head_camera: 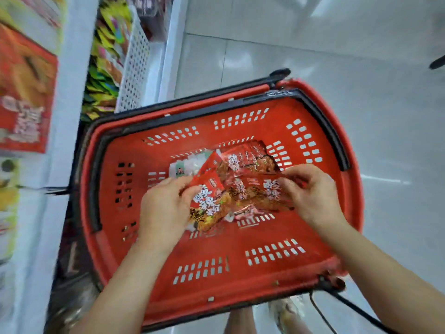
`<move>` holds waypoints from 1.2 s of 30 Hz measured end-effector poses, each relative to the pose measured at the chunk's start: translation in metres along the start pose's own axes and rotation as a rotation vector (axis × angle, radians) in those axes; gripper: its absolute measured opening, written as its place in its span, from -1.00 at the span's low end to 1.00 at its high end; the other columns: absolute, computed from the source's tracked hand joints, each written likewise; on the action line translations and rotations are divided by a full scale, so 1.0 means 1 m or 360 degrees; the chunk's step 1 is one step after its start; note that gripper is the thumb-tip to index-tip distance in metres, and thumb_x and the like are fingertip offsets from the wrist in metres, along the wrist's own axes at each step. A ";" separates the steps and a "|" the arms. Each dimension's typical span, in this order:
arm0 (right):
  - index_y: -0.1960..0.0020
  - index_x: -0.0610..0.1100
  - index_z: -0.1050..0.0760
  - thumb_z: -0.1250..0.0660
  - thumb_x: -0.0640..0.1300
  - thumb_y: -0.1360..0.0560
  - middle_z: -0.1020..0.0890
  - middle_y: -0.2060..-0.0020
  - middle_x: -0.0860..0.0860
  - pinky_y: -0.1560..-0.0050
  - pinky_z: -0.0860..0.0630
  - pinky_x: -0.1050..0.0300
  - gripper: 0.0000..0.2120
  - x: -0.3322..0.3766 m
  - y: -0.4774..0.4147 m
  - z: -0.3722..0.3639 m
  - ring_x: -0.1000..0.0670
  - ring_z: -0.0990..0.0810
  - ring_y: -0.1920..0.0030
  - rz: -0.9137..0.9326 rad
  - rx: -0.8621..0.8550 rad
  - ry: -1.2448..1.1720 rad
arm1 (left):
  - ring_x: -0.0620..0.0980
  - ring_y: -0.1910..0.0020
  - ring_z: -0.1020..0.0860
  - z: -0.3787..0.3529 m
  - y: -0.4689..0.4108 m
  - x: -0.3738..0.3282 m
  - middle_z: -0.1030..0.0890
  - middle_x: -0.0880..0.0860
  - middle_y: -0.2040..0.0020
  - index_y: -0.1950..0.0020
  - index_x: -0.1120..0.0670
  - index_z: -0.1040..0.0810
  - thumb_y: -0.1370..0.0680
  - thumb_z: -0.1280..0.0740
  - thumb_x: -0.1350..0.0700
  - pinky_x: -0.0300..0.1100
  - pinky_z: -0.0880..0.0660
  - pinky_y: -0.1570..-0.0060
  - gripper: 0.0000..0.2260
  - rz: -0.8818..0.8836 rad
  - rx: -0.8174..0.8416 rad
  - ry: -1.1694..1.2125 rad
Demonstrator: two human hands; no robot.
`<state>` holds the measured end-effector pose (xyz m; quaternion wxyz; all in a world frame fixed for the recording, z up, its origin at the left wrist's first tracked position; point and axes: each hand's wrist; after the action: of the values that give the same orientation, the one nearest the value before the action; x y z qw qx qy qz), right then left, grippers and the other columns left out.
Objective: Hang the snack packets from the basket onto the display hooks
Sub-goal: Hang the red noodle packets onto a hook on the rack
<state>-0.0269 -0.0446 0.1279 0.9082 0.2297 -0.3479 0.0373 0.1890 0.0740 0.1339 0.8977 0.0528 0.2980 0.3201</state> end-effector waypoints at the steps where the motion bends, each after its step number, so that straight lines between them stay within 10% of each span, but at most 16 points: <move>1: 0.20 -0.04 -0.63 -0.51 -0.23 -0.40 -0.62 0.22 0.05 0.10 -0.39 0.45 -0.88 0.011 0.004 0.010 0.07 -0.56 0.18 0.0002 -0.0029 -0.0039 | 0.06 0.07 -0.61 0.014 0.004 -0.009 -0.68 0.03 0.10 -0.01 0.08 -0.70 -0.47 -0.46 0.04 -0.14 -0.43 0.05 -0.83 -0.0038 -0.0036 0.0002; 7: 0.30 0.02 -0.41 -0.49 -0.07 -0.43 -0.48 0.36 0.13 0.23 -0.42 0.07 -0.74 0.074 0.040 0.061 0.00 -0.49 0.29 0.0263 -0.0073 0.0078 | 0.05 0.21 -0.58 0.088 0.040 -0.065 -0.61 -0.03 0.25 0.18 0.08 -0.67 -0.46 -0.47 -0.01 -0.02 -0.51 0.14 -0.84 -0.0176 -0.0121 -0.0046; 13: -0.10 0.03 -0.54 -0.32 -0.18 -0.56 -0.62 0.01 0.11 0.03 -0.60 -0.05 -0.83 0.119 0.076 0.103 -0.01 -0.63 0.03 0.0388 0.0046 -0.0119 | 0.11 0.18 -0.61 0.148 0.083 -0.093 -0.61 0.02 0.15 0.00 0.11 -0.66 -0.48 -0.42 0.28 -0.01 -0.57 0.15 -0.86 -0.0340 -0.0314 -0.0066; 16: -0.03 0.02 -0.53 -0.29 -0.16 -0.59 -0.59 0.04 -0.02 0.42 -0.59 0.13 -0.90 0.151 0.095 0.130 0.00 -0.69 0.33 0.0110 0.0099 -0.0576 | -0.01 0.12 -0.57 0.184 0.106 -0.111 -0.62 0.01 0.07 -0.04 0.11 -0.65 -0.45 -0.41 0.39 -0.19 -0.47 0.09 -0.75 -0.0338 -0.0431 0.0005; 19: -0.11 -0.20 -0.51 -0.27 -0.16 -0.60 -0.60 0.02 -0.10 0.36 -0.62 0.17 -0.86 0.185 0.111 0.164 -0.08 -0.71 0.23 -0.0169 0.0144 -0.1072 | -0.11 0.10 -0.51 0.232 0.129 -0.130 -0.58 -0.09 0.06 -0.04 0.07 -0.64 -0.44 -0.37 0.40 -0.33 -0.35 0.16 -0.71 -0.0335 -0.0474 0.0007; 28: -0.12 -0.22 -0.49 -0.24 -0.20 -0.61 -0.59 0.12 -0.09 0.38 -0.64 0.10 -0.86 0.293 0.164 0.253 0.05 -0.67 0.36 0.0314 0.0172 -0.1039 | -0.33 0.13 -0.46 0.407 0.199 -0.231 -0.54 -0.19 0.15 0.08 -0.05 -0.59 -0.47 -0.27 0.15 -0.49 -0.31 0.17 -0.85 -0.0459 -0.0298 0.0309; 36: 0.01 -0.07 -0.55 -0.28 -0.18 -0.59 -0.67 0.15 -0.04 0.14 -0.64 -0.07 -0.91 0.338 0.200 0.274 -0.12 -0.68 0.15 0.0492 0.0321 -0.1004 | 0.06 -0.06 -0.50 0.393 0.196 -0.272 -0.51 -0.04 0.02 -0.17 0.06 -0.61 -0.59 -0.29 0.21 -0.03 -0.46 -0.09 -0.80 -0.0320 -0.0445 0.0019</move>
<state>0.0147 -0.0184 0.6044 0.7127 0.2629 -0.6361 0.1355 0.1375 0.1014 0.6471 0.9220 -0.1047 0.2597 0.2673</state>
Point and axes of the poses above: each hand's wrist, its own y-axis away from the middle knuckle, its own z-axis out of the back of the hand, x = y × z
